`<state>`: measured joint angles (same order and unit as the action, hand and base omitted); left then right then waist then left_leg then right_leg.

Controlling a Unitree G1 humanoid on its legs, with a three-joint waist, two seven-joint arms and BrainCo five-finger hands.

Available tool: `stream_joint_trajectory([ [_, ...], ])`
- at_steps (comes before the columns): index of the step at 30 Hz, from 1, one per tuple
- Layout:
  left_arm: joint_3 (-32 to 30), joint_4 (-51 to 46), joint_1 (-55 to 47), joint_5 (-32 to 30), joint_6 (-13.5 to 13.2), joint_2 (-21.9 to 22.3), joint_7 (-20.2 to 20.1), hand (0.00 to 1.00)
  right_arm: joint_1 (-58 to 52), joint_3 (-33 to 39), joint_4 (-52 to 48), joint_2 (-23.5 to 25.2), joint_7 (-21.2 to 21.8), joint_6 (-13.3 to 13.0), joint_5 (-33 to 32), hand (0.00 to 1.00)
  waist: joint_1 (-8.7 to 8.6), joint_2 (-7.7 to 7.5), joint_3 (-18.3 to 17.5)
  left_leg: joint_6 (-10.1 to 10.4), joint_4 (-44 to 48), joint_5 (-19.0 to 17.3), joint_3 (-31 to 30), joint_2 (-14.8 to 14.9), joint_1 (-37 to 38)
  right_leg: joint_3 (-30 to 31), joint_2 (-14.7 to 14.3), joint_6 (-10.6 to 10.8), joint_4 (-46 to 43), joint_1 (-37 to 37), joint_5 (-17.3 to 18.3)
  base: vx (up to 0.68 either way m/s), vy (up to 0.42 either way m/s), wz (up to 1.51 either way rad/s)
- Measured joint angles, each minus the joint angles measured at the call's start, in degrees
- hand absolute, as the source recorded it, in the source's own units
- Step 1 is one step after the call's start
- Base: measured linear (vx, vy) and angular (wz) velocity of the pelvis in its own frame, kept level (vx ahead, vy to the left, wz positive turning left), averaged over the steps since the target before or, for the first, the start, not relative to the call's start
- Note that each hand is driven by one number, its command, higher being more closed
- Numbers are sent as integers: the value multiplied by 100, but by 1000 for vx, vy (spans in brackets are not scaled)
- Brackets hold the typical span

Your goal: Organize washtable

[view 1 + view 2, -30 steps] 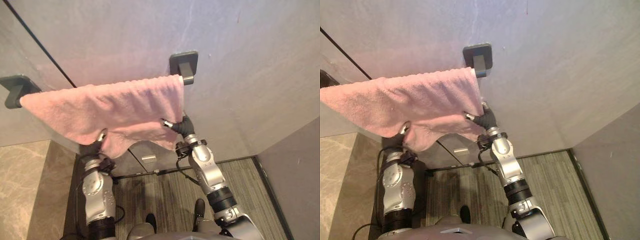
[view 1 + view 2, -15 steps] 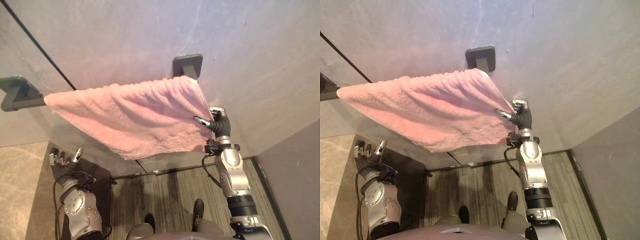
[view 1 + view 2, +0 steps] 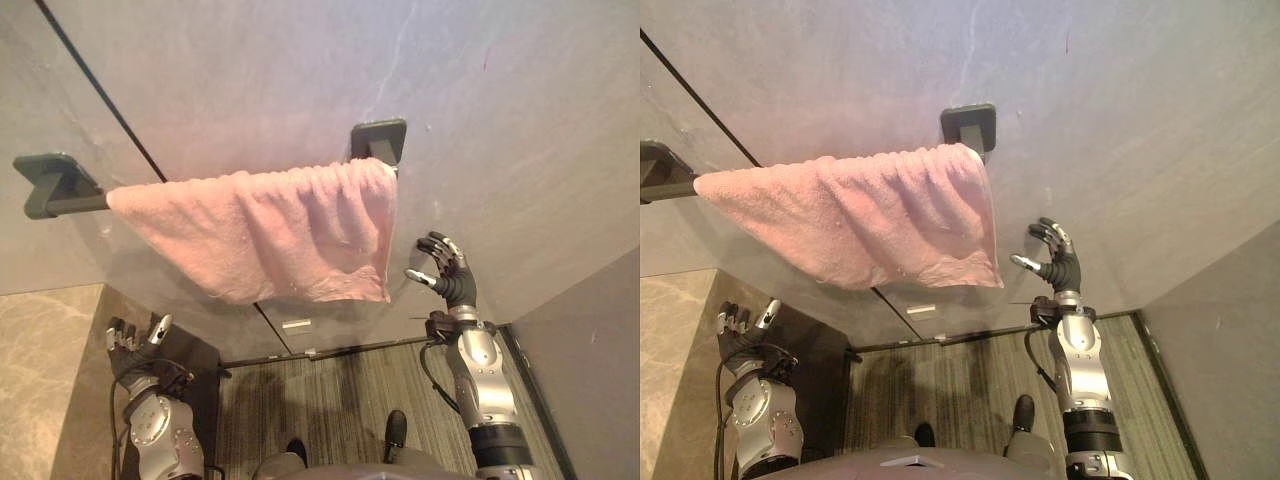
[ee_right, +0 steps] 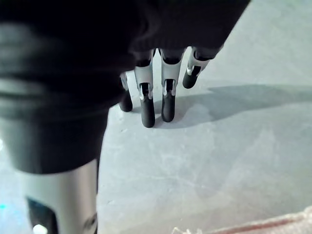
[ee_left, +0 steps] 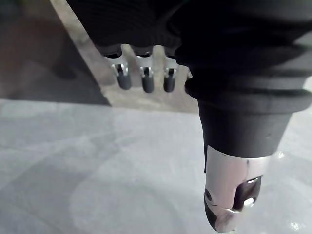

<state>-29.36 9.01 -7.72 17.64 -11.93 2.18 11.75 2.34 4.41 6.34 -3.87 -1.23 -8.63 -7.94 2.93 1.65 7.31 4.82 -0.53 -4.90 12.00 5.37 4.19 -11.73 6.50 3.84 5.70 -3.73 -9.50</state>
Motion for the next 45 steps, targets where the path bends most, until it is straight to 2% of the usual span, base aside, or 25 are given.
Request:
stream_joint_trajectory([
  [6,31,0,-191,5,0,86,-156,0,-281,629,13,26,-194,0,3,0,-19,8,-10,0,1,0,-9,-2,-27,-9,5,1,0,-21,2,0,0,0],
  [11,911,-5,-627,246,3,105,-738,0,-795,656,-113,50,-138,0,2,0,-45,31,-93,0,13,-2,-30,-4,-123,-1,7,1,0,-110,2,0,0,0],
  [13,1434,-50,-950,401,40,86,-1260,0,-1323,366,-465,49,156,-4,2,0,-86,54,-110,4,54,-35,-27,5,-154,15,-4,2,-2,-136,3,21,-4,-5],
  [18,1898,-156,-1506,482,57,67,-2004,0,-2233,-265,-686,31,894,-7,-18,0,-118,88,-138,-13,223,-188,31,13,-178,108,-8,15,0,-122,18,4,4,-8],
  [23,2302,-195,-1755,1174,70,-518,-2658,0,-2480,-1059,-684,-253,1560,-6,-581,0,-110,93,-149,-47,259,-235,28,11,-188,118,0,23,0,-113,27,0,0,0],
  [24,2492,-195,-1739,1435,102,-752,-2912,0,-2421,-1323,-679,-442,1785,-5,-769,0,-97,97,-166,-42,270,-232,21,10,-192,111,3,23,-1,-108,26,0,0,0],
  [27,2830,-227,-1715,1639,152,-1104,-3217,0,-2212,-1731,-643,-738,2049,3,-1104,0,-90,105,-222,-15,289,-215,9,8,-179,85,12,26,-4,-75,29,16,7,4],
  [30,3267,-506,-1689,2078,273,-1646,-3652,0,-1759,-2232,-646,-1156,2371,55,-1648,0,-95,83,-238,-16,309,-216,-21,4,-154,46,25,28,-17,-17,29,5,6,6],
  [33,3391,-904,-1689,2513,335,-2072,-3986,0,-1368,-2473,-731,-1372,2511,63,-2237,0,-82,74,-243,-16,329,-216,-35,2,-137,19,29,27,-16,20,28,-7,0,3],
  [36,3377,-1250,-1681,2930,382,-2300,-4201,0,-1126,-2487,-1104,-1448,2551,61,-2632,0,-70,83,-249,-17,344,-216,-43,3,-109,18,30,27,-14,60,27,-6,-1,1],
  [39,3374,-1610,-1665,3378,462,-2367,-4400,0,-894,-2506,-1372,-1557,2616,52,-3048,0,-70,81,-265,-17,356,-216,-42,3,-72,10,33,26,-13,115,27,0,0,0],
  [45,3354,-2046,-1652,3830,538,-2509,-4529,0,-831,-2529,-1464,-1599,2627,62,-3535,0,-55,93,-280,-17,334,-217,-24,6,18,15,29,24,-3,193,27,0,0,0],
])
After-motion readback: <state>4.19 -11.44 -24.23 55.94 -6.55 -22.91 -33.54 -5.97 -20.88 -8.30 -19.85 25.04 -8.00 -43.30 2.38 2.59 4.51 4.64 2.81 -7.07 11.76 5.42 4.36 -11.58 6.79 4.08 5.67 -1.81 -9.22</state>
